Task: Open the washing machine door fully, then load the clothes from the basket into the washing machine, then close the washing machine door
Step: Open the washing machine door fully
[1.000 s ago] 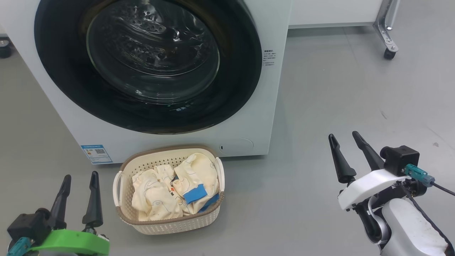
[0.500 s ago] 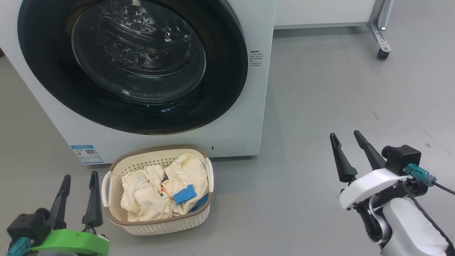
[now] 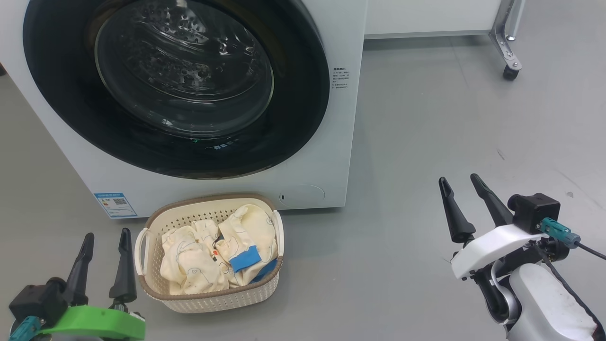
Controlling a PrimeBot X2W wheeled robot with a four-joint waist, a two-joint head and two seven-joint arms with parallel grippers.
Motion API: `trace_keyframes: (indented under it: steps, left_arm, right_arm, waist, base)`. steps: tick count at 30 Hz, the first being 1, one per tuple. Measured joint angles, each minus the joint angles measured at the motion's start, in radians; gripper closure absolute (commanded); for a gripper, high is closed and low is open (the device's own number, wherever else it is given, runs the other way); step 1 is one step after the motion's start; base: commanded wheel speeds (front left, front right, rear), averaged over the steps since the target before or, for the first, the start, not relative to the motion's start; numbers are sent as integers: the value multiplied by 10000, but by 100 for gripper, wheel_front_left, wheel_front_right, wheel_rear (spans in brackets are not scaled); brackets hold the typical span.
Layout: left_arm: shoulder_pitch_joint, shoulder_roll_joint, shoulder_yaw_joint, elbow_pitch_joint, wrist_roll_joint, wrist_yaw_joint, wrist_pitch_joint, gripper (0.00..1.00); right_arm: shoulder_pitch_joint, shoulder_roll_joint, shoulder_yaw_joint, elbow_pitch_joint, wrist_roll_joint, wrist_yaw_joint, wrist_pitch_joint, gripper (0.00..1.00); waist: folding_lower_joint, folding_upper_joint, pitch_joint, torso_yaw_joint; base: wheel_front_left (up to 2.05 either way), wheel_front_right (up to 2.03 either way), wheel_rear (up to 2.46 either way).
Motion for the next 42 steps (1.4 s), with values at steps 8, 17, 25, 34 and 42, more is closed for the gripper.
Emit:
trace_keyframes:
  steps: [8, 17, 25, 34, 42]
  left_arm:
    - [0, 0, -2, 0, 0, 0, 0, 0]
    - [0, 2, -19, 17, 0, 0, 0, 0]
    - [0, 10, -104, 27, -54, 0, 0, 0]
    - [0, 12, -140, 19, -240, 0, 0, 0]
    - [-69, 13, -90, -69, -318, 0, 0, 0]
  right_arm:
    - [0, 23, -50, 33, -10, 2, 0, 0]
    - [0, 29, -59, 77, -15, 17, 0, 0]
    - [1, 52, -71, 98, -25, 75, 0, 0]
    - [-144, 12, -194, 98, -27, 77, 0, 0]
    - [-628, -211, -370, 29, -138, 77, 0, 0]
  waist:
    - [-1, 0, -1, 18]
    - [0, 0, 6, 60]
    - [-1, 0, 48, 95]
    - [0, 0, 244, 134]
    - [0, 0, 545, 201]
  base:
    - [0, 0, 0]
    - [0, 0, 0]
    - [0, 0, 0]
    - [0, 0, 0]
    - [0, 0, 0]
